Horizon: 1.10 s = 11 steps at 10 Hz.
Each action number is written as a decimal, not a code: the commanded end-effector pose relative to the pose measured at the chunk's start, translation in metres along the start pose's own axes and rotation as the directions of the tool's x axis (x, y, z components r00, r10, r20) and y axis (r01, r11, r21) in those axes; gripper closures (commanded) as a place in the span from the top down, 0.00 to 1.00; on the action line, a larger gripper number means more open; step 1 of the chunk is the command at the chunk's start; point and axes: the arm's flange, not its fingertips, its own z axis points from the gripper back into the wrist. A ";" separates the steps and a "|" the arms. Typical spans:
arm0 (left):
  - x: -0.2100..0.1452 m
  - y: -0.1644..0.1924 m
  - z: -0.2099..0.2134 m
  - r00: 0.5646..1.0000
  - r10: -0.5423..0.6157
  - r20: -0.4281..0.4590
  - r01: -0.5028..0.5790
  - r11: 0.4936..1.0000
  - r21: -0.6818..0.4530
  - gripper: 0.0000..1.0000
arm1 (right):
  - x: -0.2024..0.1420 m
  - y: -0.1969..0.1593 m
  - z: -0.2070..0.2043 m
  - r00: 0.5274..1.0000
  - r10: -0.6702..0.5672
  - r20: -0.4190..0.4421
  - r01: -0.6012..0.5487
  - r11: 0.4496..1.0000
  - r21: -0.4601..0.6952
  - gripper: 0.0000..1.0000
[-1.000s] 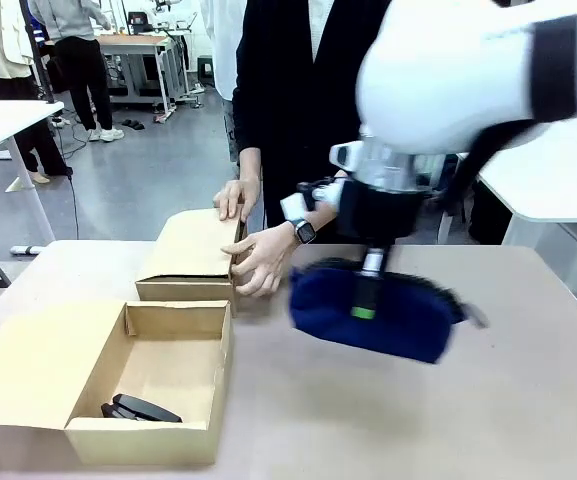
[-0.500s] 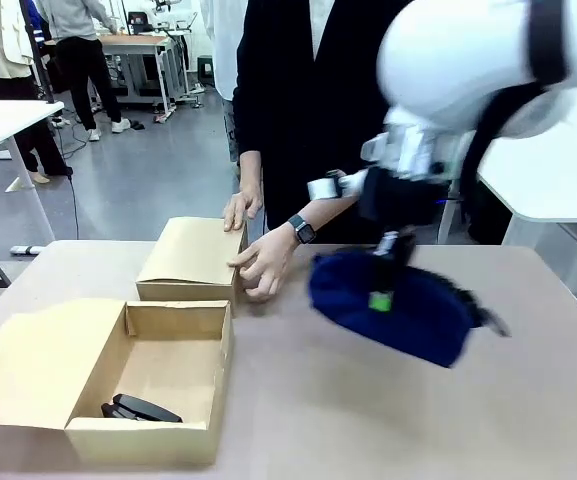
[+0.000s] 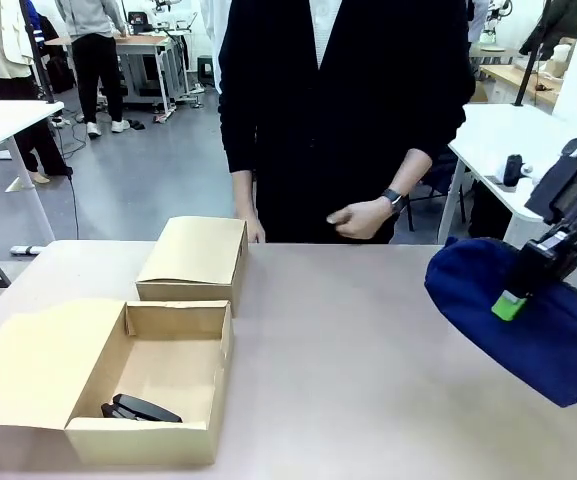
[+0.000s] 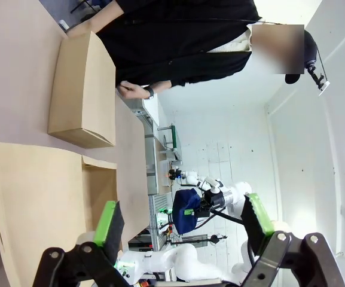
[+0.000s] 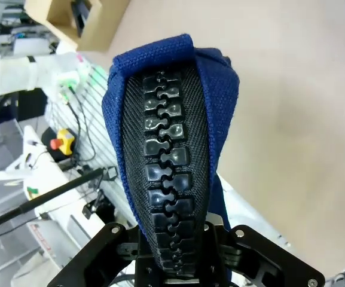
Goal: Place items inside the box.
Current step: Pick up a Pencil pouch or Stapler and place it inside the Mailer Box closest to the robot.
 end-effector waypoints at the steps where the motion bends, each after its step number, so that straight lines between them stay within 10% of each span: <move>1: -0.003 -0.001 0.000 1.000 -0.016 -0.002 0.016 1.000 -0.009 1.00 | 0.022 0.010 -0.014 0.999 0.041 0.016 -0.041 0.999 0.008 0.07; 5: -0.003 -0.001 0.000 1.000 -0.016 -0.002 0.016 1.000 -0.009 1.00 | 0.133 0.118 -0.063 0.993 -0.089 0.072 0.078 0.986 0.145 0.07; 9: -0.003 -0.001 0.000 1.000 -0.016 -0.002 0.016 1.000 -0.009 1.00 | 0.179 0.253 -0.197 0.935 0.049 -0.351 -0.040 0.999 0.033 0.07; 10: -0.003 -0.001 0.000 1.000 -0.016 -0.002 0.016 1.000 -0.009 1.00 | 0.162 0.225 -0.164 0.991 -0.045 -0.124 0.060 0.991 0.122 0.07; 11: -0.003 -0.001 0.000 1.000 -0.016 -0.002 0.016 1.000 -0.009 1.00 | 0.162 0.225 -0.164 0.991 -0.045 -0.124 0.060 0.991 0.122 0.07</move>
